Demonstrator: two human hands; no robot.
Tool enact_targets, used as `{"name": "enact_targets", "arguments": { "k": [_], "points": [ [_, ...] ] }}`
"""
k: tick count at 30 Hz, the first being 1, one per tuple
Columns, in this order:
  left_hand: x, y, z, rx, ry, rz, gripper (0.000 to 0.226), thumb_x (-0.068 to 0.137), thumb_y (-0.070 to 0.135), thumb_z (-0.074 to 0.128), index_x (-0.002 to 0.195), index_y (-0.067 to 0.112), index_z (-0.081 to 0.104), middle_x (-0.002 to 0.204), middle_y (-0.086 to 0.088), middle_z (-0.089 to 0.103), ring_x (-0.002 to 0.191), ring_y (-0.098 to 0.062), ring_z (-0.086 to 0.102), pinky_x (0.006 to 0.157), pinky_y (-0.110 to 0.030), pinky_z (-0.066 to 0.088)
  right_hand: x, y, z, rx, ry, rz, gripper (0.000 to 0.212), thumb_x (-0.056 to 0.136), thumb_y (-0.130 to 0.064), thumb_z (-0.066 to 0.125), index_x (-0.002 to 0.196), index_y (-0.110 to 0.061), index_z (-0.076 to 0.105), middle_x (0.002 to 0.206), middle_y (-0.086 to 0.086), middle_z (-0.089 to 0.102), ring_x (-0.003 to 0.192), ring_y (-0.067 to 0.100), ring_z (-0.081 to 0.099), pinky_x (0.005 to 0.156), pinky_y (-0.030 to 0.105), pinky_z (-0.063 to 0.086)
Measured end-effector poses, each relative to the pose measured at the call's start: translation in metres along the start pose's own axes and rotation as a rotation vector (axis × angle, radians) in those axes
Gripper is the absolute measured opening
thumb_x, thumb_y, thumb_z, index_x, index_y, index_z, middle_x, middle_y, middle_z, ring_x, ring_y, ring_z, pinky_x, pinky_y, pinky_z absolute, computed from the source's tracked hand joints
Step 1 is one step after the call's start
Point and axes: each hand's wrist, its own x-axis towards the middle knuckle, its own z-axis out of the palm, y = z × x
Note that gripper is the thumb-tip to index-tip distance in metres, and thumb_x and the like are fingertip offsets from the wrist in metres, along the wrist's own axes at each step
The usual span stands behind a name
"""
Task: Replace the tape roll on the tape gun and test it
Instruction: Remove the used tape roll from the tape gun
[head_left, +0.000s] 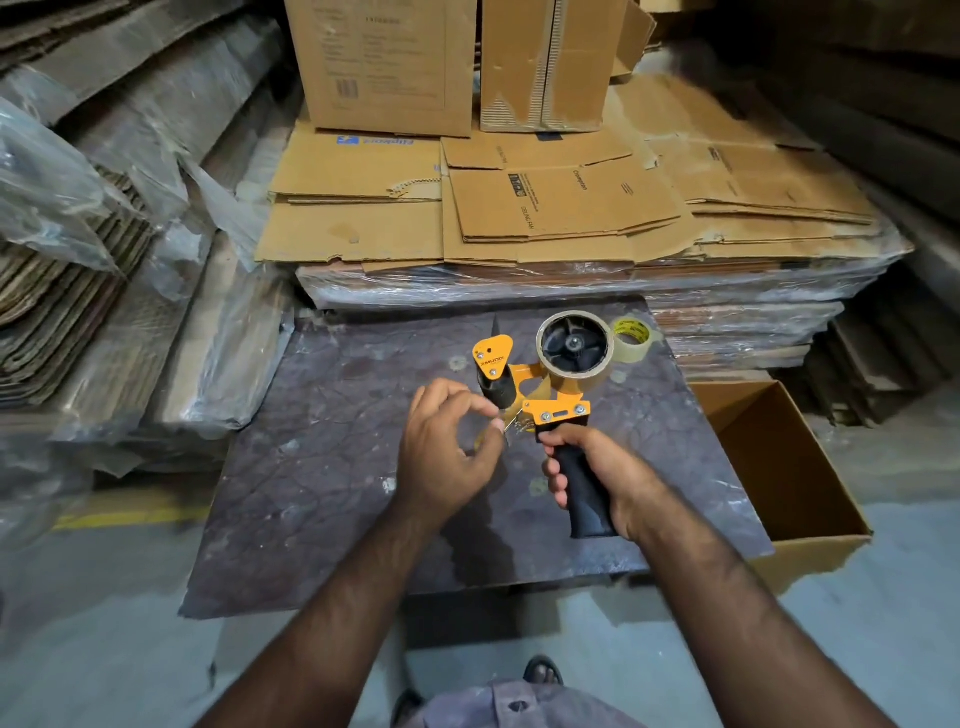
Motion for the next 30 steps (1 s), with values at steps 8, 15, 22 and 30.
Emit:
{"name": "enact_targets", "arguments": {
  "k": [8,15,22,30],
  "points": [
    [0.092,0.023,-0.012,0.276,-0.413,0.04,0.083,0.082,0.077,0.054,0.153,0.043,0.029,0.139,0.0,0.055,0.128,-0.022,0.047,0.105,-0.047,0.038,0.008,0.008,0.011,-0.294,0.136,-0.147,0.009,0.087,-0.014,0.061,0.081,-0.008,0.064,0.058,0.005,0.058,0.045,0.018,0.05,0.045,0.026,0.043],
    [0.114,0.038,0.012,0.537,-0.568,0.104,0.093,0.077,0.078,0.059,0.154,0.037,0.027,0.141,-0.007,0.048,0.128,-0.029,0.05,0.095,-0.049,0.052,0.01,0.005,0.019,-0.313,0.101,-0.151,0.008,0.086,-0.015,0.062,0.082,-0.008,0.063,0.061,0.007,0.059,0.048,0.019,0.051,0.047,0.028,0.044],
    [0.113,0.045,0.017,0.678,-0.753,0.626,0.069,0.082,0.013,0.073,0.143,0.033,0.048,0.168,0.005,0.018,0.153,-0.038,0.014,0.119,-0.058,0.025,0.014,0.003,0.008,-0.222,-0.002,-0.128,0.01,0.09,-0.013,0.06,0.082,-0.008,0.061,0.061,0.007,0.057,0.048,0.019,0.048,0.046,0.027,0.042],
    [0.111,0.043,0.028,0.62,-0.689,0.425,0.077,0.093,0.056,0.057,0.158,0.037,0.019,0.171,-0.006,0.003,0.155,-0.036,0.012,0.12,-0.056,0.02,0.02,0.002,-0.004,-0.186,-0.035,-0.124,0.01,0.092,-0.011,0.058,0.083,-0.006,0.057,0.061,0.008,0.054,0.046,0.018,0.045,0.044,0.027,0.04]
  ]
}}
